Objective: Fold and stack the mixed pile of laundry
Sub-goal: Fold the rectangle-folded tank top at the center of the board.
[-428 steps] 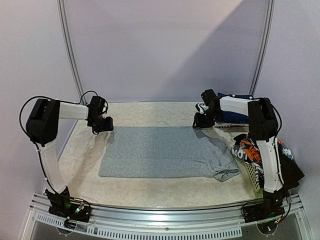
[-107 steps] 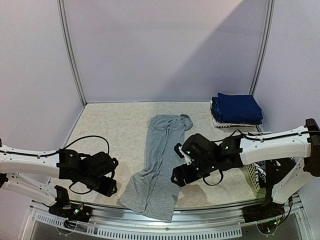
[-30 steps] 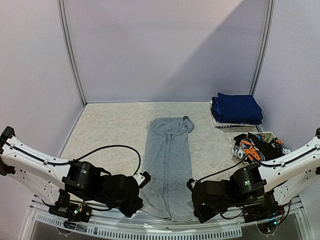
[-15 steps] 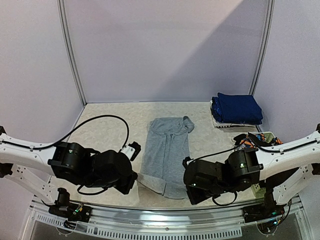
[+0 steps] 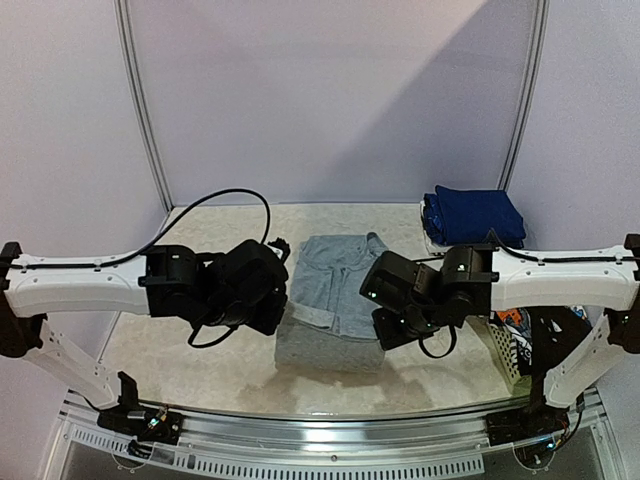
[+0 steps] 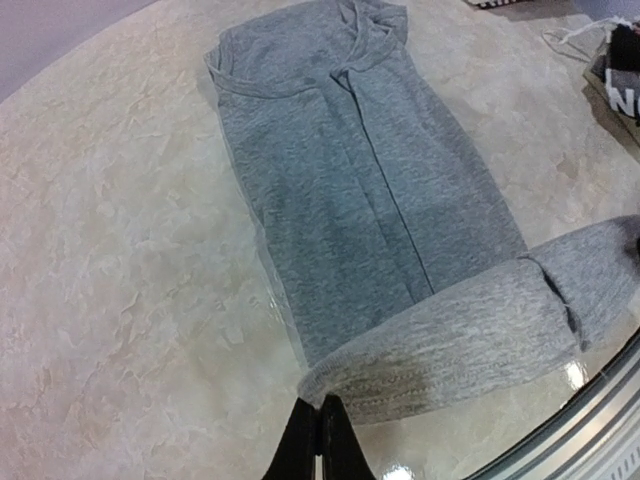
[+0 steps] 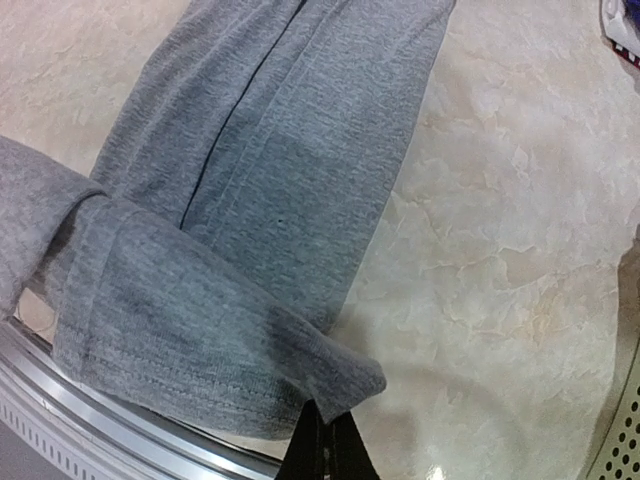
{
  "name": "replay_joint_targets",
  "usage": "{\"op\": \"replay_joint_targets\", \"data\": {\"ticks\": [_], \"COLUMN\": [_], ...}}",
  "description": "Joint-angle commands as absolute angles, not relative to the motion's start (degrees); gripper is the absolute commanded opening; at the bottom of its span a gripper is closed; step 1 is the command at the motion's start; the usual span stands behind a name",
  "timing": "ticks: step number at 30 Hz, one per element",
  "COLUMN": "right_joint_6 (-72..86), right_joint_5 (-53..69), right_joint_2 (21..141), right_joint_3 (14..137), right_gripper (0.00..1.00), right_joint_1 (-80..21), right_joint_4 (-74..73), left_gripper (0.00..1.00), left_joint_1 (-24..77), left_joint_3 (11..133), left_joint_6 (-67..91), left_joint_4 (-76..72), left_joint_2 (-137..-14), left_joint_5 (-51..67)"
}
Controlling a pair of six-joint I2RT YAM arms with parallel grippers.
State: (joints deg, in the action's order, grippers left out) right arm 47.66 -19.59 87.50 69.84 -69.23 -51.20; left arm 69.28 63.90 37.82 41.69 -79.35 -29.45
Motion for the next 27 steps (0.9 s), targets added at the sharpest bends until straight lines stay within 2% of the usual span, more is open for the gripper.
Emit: {"op": "replay_joint_targets", "data": {"ticks": [1,15,27], "right_joint_6": [41.7,31.7,27.1], "right_joint_5": [-19.2,-15.5,-12.9], "right_joint_2": [91.7,103.4,111.0], "right_joint_3": [73.0,80.6,86.2], "right_gripper": [0.0,0.0,0.0], "right_joint_1": [-65.3,-54.5,-49.9], "right_joint_4": [-52.3,-48.8,-48.0], "left_gripper": [0.0,0.0,0.0], "left_joint_1": [63.8,53.6,48.6], "left_joint_3": [65.9,74.5,75.9], "left_joint_6": [33.0,26.9,25.1], "left_joint_4": [36.7,34.8,31.5], "left_joint_2": [-84.3,-97.4,-103.1], "left_joint_5": [-25.1,-19.8,-15.6]}}
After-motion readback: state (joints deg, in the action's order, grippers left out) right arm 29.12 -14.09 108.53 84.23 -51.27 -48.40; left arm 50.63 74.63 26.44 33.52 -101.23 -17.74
